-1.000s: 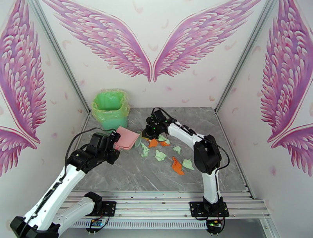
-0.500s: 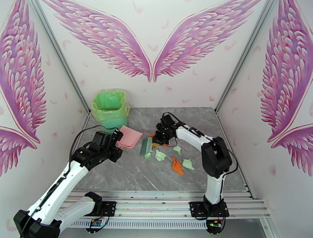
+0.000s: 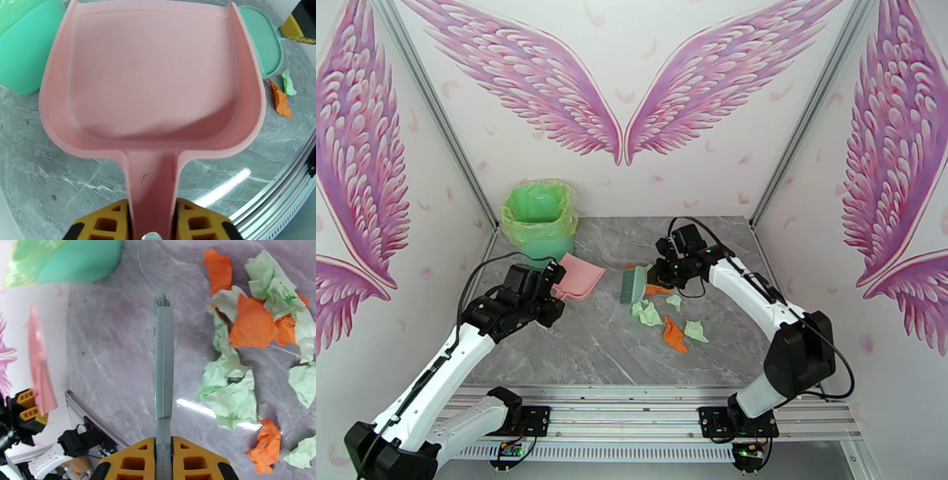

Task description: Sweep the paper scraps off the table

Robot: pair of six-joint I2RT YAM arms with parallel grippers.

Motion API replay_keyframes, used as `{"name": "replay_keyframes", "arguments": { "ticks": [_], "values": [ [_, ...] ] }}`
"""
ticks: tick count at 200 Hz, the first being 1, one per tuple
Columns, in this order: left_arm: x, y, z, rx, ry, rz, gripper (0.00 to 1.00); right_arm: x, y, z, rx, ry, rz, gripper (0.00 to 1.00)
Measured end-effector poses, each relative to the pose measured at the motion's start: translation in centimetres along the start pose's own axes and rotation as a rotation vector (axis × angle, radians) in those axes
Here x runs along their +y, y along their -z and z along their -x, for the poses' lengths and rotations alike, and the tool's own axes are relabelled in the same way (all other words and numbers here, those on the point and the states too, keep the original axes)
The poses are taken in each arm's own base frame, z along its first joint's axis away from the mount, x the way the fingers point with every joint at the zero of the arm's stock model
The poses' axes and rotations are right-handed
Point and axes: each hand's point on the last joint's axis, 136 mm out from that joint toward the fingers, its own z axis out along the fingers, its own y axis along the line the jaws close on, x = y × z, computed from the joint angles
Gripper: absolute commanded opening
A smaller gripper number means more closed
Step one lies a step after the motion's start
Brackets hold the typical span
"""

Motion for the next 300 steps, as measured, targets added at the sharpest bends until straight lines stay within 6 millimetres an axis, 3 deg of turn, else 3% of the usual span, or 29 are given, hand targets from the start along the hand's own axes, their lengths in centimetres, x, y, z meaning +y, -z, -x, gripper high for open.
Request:
{"name": "replay_keyframes", "arguments": {
  "ticks": [20,45,80,109,147,180,212,243,272,300],
  "values": [
    [0.0,-0.2,-0.3,0.006,0.002,0.0,0.0,1.3,1.4,0.0,-0.029,0.016,0.037,0.0],
    [0.0,-0.3,-0.5,0.012,0.003,-0.001,0.0,1.9,1.7,0.8,-0.062,-0.006,0.057,0.0],
    [0.0,-0.4,-0.6,0.015,0.009,-0.003,0.0,3.0,1.1,4.3,-0.144,-0.071,0.096,0.0],
    [0.0,-0.7,-1.1,0.026,0.012,-0.003,0.0,3.0,-1.3,9.1,-0.215,-0.169,0.138,0.0],
    [0.0,-0.6,-1.0,0.02,0.014,-0.003,0.0,-0.3,-6.6,12.9,-0.228,-0.317,0.128,0.0],
    [-0.1,-0.5,-1.0,0.016,0.012,-0.005,0.0,-3.4,-9.6,13.2,-0.203,-0.402,0.09,0.0],
    [-0.1,-0.5,-0.9,0.014,0.011,-0.007,0.0,-5.1,-10.0,13.2,-0.217,-0.424,0.088,0.0],
    [-0.2,-0.7,-0.9,0.018,0.011,-0.01,0.0,-7.7,-10.3,11.6,-0.191,-0.459,0.059,0.0],
    [-0.3,-1.0,-1.0,0.03,0.012,-0.017,0.0,-9.0,-9.1,10.2,-0.181,-0.454,0.038,0.0],
    [-0.4,-1.1,-1.0,0.032,0.012,-0.023,0.0,-7.7,-5.6,10.0,-0.216,-0.386,0.046,0.0]
  ]
}}
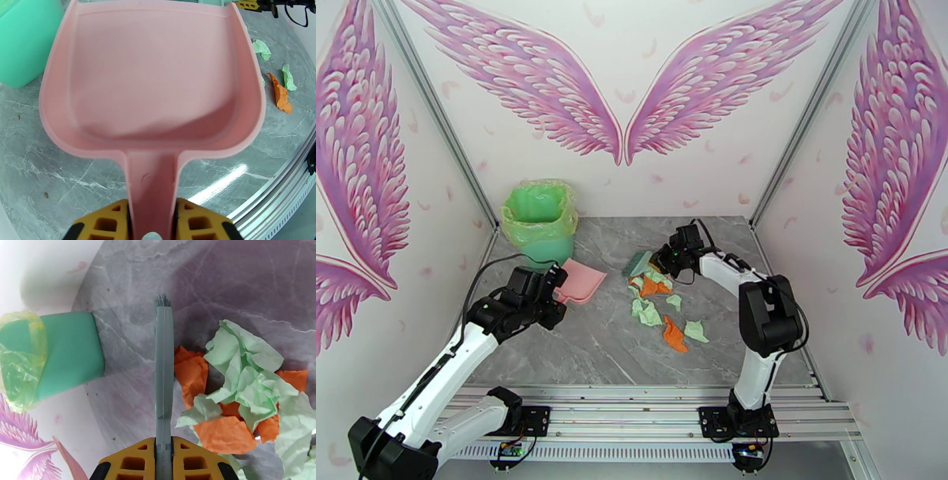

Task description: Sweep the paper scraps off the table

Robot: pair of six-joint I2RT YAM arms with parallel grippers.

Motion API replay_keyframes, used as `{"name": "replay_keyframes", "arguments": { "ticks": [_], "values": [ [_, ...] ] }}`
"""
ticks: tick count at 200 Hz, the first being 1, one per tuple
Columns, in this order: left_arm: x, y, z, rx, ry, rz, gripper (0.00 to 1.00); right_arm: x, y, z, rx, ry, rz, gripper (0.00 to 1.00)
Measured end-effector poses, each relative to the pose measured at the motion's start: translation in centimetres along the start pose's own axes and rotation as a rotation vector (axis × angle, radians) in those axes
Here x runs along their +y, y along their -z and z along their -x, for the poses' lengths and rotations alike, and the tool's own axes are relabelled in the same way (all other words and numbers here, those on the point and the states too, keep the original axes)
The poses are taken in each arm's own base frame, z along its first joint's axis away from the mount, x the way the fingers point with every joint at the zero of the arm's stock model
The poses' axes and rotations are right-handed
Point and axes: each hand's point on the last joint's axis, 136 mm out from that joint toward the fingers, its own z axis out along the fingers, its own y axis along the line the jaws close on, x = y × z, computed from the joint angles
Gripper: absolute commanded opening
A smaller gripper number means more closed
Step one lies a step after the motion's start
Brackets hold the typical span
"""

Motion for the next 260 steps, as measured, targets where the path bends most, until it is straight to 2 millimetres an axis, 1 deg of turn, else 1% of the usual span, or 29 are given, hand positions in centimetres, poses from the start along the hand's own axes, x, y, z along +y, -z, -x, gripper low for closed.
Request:
{"name": "replay_keyframes", "arguments": {
  "ticks": [6,22,38,51,62,80,101,120,147,160,177,190,219,260],
  "values": [
    [0.0,0.0,0.0,0.0,0.0,0.0,0.0,0.6,0.9,0.0,-0.011,0.021,0.007,0.0],
    [0.0,-0.1,0.0,0.004,0.0,-0.001,0.0,2.5,4.2,-0.1,-0.053,0.095,0.022,0.0],
    [0.0,-0.2,0.0,0.007,0.001,-0.001,0.0,4.2,8.0,-0.6,-0.106,0.182,0.015,0.0],
    [0.0,-0.3,-0.1,0.009,0.001,0.0,0.0,4.8,11.0,-1.0,-0.158,0.246,-0.022,0.0],
    [0.0,-0.3,0.0,0.009,0.001,0.0,0.0,4.7,13.4,-1.4,-0.201,0.287,-0.076,0.0],
    [0.0,-0.3,0.0,0.009,0.001,0.0,0.0,3.1,17.0,-1.9,-0.269,0.33,-0.208,0.0],
    [0.0,-0.5,-0.1,0.015,0.002,-0.001,0.0,-0.6,20.7,-3.1,-0.311,0.33,-0.418,0.0],
    [0.1,-0.8,-0.2,0.029,0.003,0.0,0.0,-4.0,23.1,-4.2,-0.31,0.312,-0.605,0.0],
    [0.1,-1.2,-0.4,0.046,0.003,-0.001,0.0,-8.2,25.2,-6.2,-0.24,0.297,-0.829,0.0],
    [0.1,-1.3,-0.4,0.048,0.003,-0.003,0.0,-9.5,25.9,-7.1,-0.201,0.293,-0.902,0.0],
    [0.1,-1.3,-0.4,0.048,0.003,-0.004,0.0,-10.6,26.4,-8.1,-0.15,0.3,-0.973,0.0],
    [0.1,-1.3,-0.4,0.048,0.003,-0.003,0.0,-11.4,26.3,-9.0,-0.105,0.31,-1.013,0.0],
    [0.1,-1.2,-0.4,0.044,0.003,-0.004,0.0,-13.0,25.3,-11.3,0.016,0.329,-1.087,0.0],
    [0.0,-0.9,-0.3,0.031,0.001,-0.007,0.0,-13.9,23.8,-13.8,0.118,0.363,-1.145,0.0]
  ]
}}
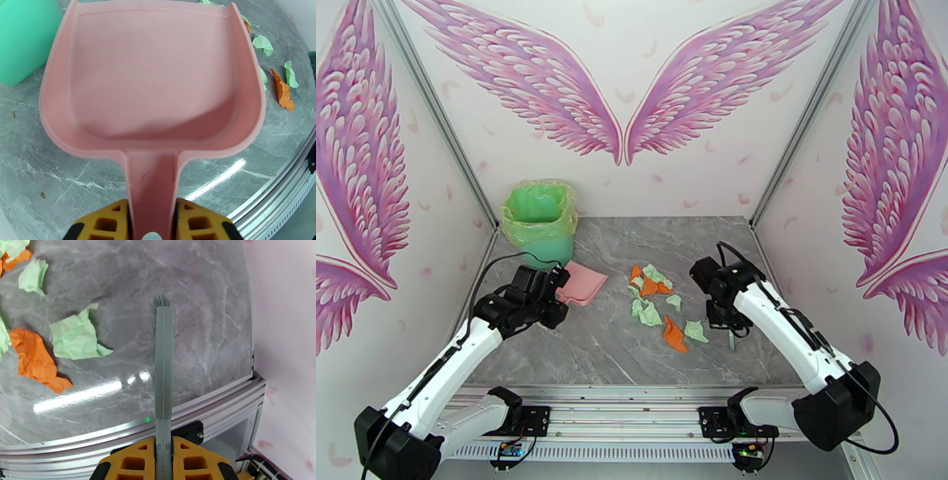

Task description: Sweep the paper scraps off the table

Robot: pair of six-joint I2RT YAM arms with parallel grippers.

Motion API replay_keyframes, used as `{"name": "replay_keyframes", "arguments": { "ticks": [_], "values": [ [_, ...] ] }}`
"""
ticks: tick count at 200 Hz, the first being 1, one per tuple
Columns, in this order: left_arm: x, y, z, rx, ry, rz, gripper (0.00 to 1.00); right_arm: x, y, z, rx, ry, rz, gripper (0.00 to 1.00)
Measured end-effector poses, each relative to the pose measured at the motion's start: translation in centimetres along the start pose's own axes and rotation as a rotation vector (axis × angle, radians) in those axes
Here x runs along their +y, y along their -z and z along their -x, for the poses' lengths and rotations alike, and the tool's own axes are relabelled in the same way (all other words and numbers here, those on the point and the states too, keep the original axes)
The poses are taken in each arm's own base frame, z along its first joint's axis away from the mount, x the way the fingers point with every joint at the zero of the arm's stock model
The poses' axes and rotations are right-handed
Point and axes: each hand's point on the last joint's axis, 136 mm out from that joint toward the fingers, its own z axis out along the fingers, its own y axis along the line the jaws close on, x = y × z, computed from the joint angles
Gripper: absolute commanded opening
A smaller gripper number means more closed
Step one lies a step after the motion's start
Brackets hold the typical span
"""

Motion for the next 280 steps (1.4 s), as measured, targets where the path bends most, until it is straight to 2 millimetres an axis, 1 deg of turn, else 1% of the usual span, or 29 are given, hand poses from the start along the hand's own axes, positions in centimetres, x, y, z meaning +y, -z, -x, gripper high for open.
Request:
{"name": "replay_keyframes", "arguments": {
  "ticks": [25,90,125,162,197,231,254,280],
  "values": [
    [-0.1,0.1,0.0,-0.004,0.0,-0.004,0.0,1.6,-0.4,-0.9,0.033,0.033,0.015,0.0],
    [-0.4,0.8,0.3,-0.032,-0.004,-0.018,0.0,7.7,-1.0,-1.9,0.095,0.092,0.124,0.0],
    [-0.5,0.9,0.4,-0.04,-0.005,-0.023,0.0,9.1,-1.1,-1.6,0.103,0.074,0.155,0.0],
    [-0.6,0.9,0.5,-0.044,-0.006,-0.026,0.0,11.1,-1.0,-0.1,0.096,0.044,0.189,0.0],
    [-0.6,0.9,0.5,-0.044,-0.006,-0.027,0.0,13.3,-0.8,2.0,0.076,0.026,0.213,0.0],
    [-0.6,0.9,0.5,-0.043,-0.006,-0.027,0.0,14.9,-0.5,3.7,0.056,0.02,0.232,0.0],
    [-0.7,0.9,0.5,-0.043,-0.01,-0.029,0.0,15.6,0.2,4.7,0.029,0.011,0.255,0.0],
    [-1.7,0.7,0.3,-0.029,-0.043,-0.043,0.0,16.4,1.5,6.2,-0.021,-0.006,0.306,0.0]
  ]
}}
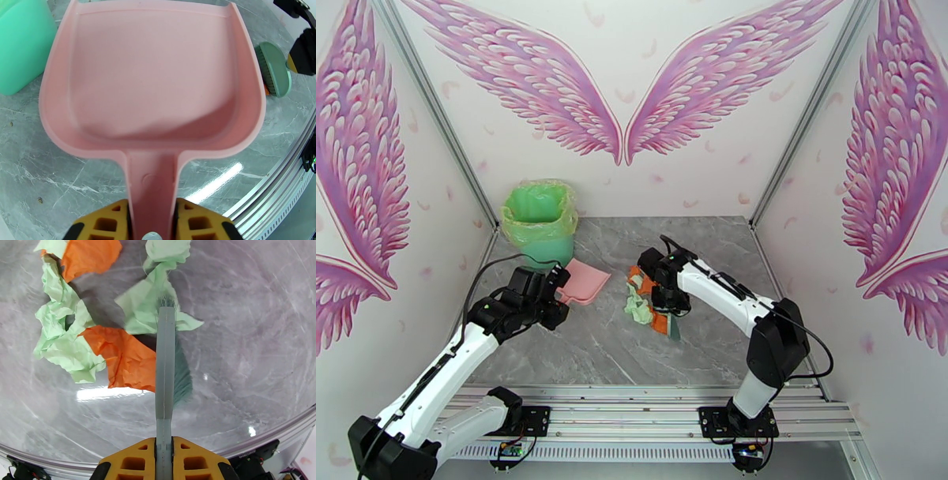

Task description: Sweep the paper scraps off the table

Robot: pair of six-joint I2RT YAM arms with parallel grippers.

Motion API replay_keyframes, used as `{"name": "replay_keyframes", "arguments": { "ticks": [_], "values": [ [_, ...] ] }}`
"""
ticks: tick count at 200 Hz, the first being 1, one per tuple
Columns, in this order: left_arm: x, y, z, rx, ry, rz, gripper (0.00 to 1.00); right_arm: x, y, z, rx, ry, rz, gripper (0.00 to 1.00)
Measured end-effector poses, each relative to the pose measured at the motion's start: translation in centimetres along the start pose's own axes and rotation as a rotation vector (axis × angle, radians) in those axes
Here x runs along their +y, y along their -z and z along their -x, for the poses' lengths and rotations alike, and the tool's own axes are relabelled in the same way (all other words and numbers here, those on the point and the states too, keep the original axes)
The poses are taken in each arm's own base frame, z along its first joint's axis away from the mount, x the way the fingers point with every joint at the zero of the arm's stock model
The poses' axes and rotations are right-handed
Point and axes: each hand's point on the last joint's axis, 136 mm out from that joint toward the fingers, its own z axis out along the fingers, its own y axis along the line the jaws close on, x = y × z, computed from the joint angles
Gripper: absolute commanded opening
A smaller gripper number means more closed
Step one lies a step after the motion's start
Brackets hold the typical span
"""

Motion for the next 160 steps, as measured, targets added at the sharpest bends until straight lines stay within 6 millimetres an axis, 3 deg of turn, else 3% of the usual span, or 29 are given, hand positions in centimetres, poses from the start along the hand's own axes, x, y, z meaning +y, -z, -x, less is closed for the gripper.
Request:
{"name": "replay_keyframes", "arguments": {
  "ticks": [49,86,109,129,160],
  "values": [
    [-1.6,-1.3,-1.8,0.108,-0.075,0.004,0.0,0.5,2.3,1.0,-0.056,0.02,0.055,0.0],
    [-3.3,-0.8,-2.5,0.144,-0.14,-0.006,0.0,-1.8,7.2,1.2,-0.142,0.075,0.048,0.0],
    [-4.7,-0.5,-2.4,0.176,-0.185,-0.01,0.0,-3.4,10.7,3.5,-0.247,0.094,0.022,0.0],
    [-5.6,-1.2,-2.3,0.234,-0.212,0.013,0.0,-4.7,12.5,6.0,-0.323,0.115,-0.018,0.0],
    [-6.7,-2.2,-3.9,0.326,-0.216,0.034,0.0,-4.8,12.2,10.2,-0.385,0.225,-0.085,0.0]
  ]
}}
